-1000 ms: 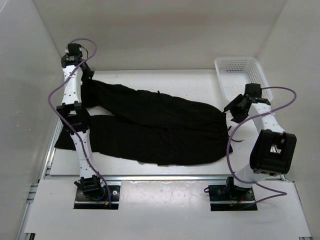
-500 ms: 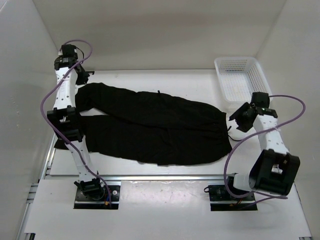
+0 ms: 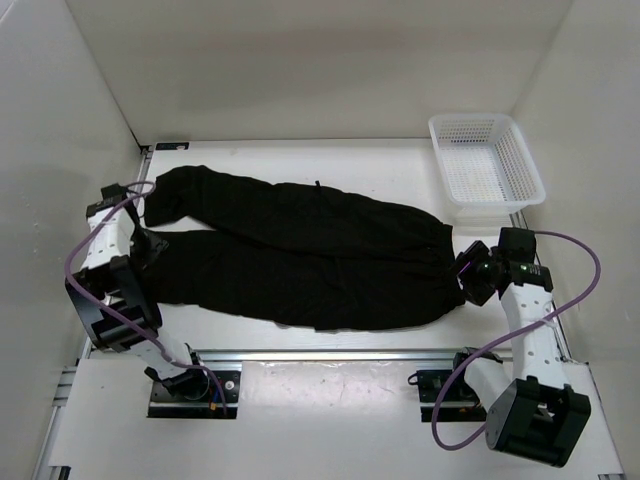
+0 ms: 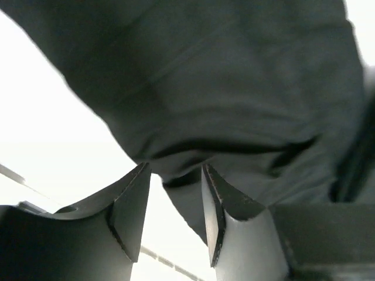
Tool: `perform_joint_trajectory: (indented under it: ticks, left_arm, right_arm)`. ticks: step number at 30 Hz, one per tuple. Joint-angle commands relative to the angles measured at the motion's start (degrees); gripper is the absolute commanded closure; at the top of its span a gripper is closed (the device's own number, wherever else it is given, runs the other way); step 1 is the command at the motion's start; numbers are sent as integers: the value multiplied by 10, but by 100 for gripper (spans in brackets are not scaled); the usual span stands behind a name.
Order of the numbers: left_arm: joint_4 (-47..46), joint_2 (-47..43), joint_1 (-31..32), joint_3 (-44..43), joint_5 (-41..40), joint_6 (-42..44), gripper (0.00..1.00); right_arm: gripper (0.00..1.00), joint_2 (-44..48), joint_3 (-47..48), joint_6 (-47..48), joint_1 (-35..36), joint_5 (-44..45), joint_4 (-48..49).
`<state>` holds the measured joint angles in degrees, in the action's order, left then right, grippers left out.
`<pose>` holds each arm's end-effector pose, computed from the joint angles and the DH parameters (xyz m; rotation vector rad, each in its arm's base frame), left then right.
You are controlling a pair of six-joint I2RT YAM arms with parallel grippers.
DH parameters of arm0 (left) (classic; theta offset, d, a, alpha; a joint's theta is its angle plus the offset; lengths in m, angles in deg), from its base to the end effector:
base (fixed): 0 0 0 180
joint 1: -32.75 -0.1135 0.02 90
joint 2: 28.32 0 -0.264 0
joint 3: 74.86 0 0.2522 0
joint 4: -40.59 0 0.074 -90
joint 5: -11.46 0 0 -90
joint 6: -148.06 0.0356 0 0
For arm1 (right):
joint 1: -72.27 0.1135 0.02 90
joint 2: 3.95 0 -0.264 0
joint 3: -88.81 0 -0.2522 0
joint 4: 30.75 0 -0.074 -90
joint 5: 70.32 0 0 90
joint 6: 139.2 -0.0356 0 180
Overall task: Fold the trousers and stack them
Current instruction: Flatten the trousers out
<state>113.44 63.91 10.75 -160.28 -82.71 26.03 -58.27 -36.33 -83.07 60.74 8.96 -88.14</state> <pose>0.2775 0.1149 0.2397 -1.3506 2.6276 0.0838 0.1755 -0.0291 0.2391 0.9303 2.4108 0.3867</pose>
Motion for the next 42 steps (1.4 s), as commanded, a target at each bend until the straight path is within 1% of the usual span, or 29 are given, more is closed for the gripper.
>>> perform_joint_trajectory:
  ticks: [1,3,4,5,6,7,9,10,14,15,16,19,21,22,25,26,28,29,31,32,33,34,35,38,40,42]
  left_arm:
    - [-21,-60,-43,28,21,-15,47]
    - [-21,-66,-71,34,7,-15,47]
    - [-21,-66,-103,41,7,-15,47]
    - [-28,-66,-119,48,7,-10,47]
    - [-45,-59,-134,56,22,-10,47]
    - [-56,-59,-153,63,64,-5,47]
    - [-73,-41,-154,83,74,-5,50]
    - [-87,-41,-148,97,89,-12,50]
    - [-98,-41,-140,128,89,-12,48]
    - [-98,-41,-140,134,89,-7,48]
    - [-98,-41,-140,134,89,-7,47]
    - [-103,-17,-140,139,89,0,47]
    - [-103,-4,-140,133,97,0,51]
    - [-103,1,-135,125,97,0,52]
    - [-108,13,-135,115,105,-6,52]
    - [-108,13,-135,108,110,-6,50]
    - [-108,18,-121,96,110,-6,50]
    - [-108,18,-112,88,108,-6,52]
    - [-108,18,-72,60,94,0,52]
    - [-108,13,-54,50,79,5,52]
    - [-101,13,-23,40,69,5,52]
    - [-94,13,-11,21,61,5,50]
    - [-88,29,-3,15,61,5,48]
    - [-82,57,8,20,68,0,42]
    - [-82,70,16,26,68,-7,41]
    - [-97,95,32,20,74,-12,41]
  right_arm:
    - [33,13,-2,22,-2,-27,-16]
    - [33,13,-2,22,-2,-33,-16]
    - [33,13,6,27,-2,-33,-16]
    - [33,13,14,34,-2,-33,-21]
    - [33,7,20,34,-2,-41,-22]
    - [33,-1,27,39,-2,-49,-22]
    - [33,-15,28,39,-2,-49,-22]
    - [33,-21,28,39,-2,-57,-14]
    - [31,-45,21,14,-2,-80,12]
    - [30,-45,12,-3,-2,-80,32]
    - [25,-52,7,-12,-2,-95,43]
    - [25,-82,-11,-43,-2,-106,88]
    - [26,-107,-18,-50,-2,-106,104]
    - [29,-112,-23,-50,4,-99,110]
    - [29,-126,-23,-50,5,-70,109]
    - [29,-126,-23,-50,5,-60,104]
    - [29,-126,-23,-55,5,-41,99]
    - [29,-126,-29,-62,5,-31,99]
    - [30,-120,-29,-62,12,-19,94]
    - [33,-120,-29,-62,12,-8,74]
    - [34,-113,-23,-62,18,3,60]
    - [34,-97,-23,-67,18,13,49]
    - [34,-87,-23,-67,18,18,30]
    - [30,-54,-41,-85,23,31,1]
    - [29,-46,-58,-93,23,31,0]
    - [29,-46,-71,-98,23,31,28]
